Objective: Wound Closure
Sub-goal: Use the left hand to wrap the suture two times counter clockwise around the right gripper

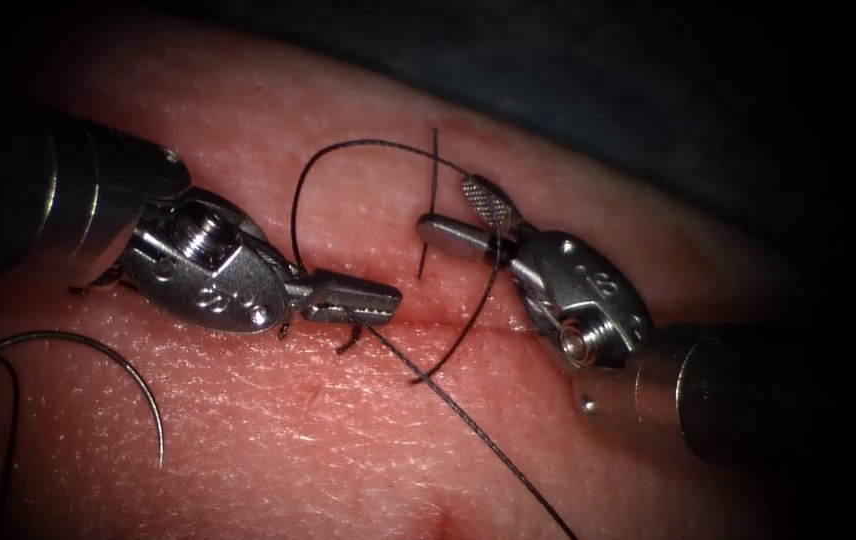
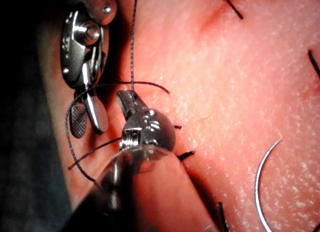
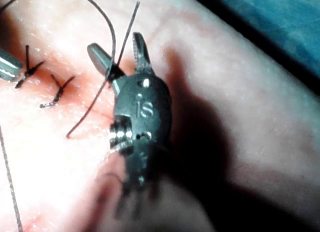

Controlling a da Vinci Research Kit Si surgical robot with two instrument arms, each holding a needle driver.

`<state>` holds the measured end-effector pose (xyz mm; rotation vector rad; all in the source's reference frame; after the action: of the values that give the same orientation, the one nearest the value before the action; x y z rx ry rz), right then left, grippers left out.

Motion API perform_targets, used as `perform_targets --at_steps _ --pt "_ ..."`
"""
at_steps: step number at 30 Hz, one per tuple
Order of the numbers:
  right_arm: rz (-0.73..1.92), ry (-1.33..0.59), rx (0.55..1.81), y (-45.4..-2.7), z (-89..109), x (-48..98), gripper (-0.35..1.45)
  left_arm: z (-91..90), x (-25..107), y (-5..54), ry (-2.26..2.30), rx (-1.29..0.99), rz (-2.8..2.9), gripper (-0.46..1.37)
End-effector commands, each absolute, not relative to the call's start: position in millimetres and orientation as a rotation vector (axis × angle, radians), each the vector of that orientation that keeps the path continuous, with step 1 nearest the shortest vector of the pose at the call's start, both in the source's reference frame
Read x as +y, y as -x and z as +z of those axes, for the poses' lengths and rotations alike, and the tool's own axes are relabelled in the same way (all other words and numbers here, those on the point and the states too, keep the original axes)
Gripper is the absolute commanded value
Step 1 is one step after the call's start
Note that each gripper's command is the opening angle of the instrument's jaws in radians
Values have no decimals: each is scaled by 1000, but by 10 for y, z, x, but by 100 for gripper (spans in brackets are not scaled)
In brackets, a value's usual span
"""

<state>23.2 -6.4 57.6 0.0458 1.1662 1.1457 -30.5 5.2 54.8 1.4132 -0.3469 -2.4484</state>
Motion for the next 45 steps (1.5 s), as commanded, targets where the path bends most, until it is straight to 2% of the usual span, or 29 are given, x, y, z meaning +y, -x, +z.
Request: perform_targets --at_steps 1,7,15,24,34,45 --pt "1137 -47 1168 -232 576 -63 62 546 52 304 -1414 -344 -2448 -35" --pt "1131 -58 1172 -233 574 -62 67 544 53 301 -1418 -340 -2445 -35" --pt "1102 -77 1179 -238 574 -62 64 540 55 296 -1438 -335 -2433 -35" --pt "981 -220 1142 -260 574 -62 56 527 54 290 -1552 -242 -2396 -35" --pt "848 -315 1206 -302 577 -56 52 507 54 265 -1603 -197 -2372 -35" --pt "749 -386 1253 -309 578 -55 51 488 55 239 -1608 -183 -2379 -35"
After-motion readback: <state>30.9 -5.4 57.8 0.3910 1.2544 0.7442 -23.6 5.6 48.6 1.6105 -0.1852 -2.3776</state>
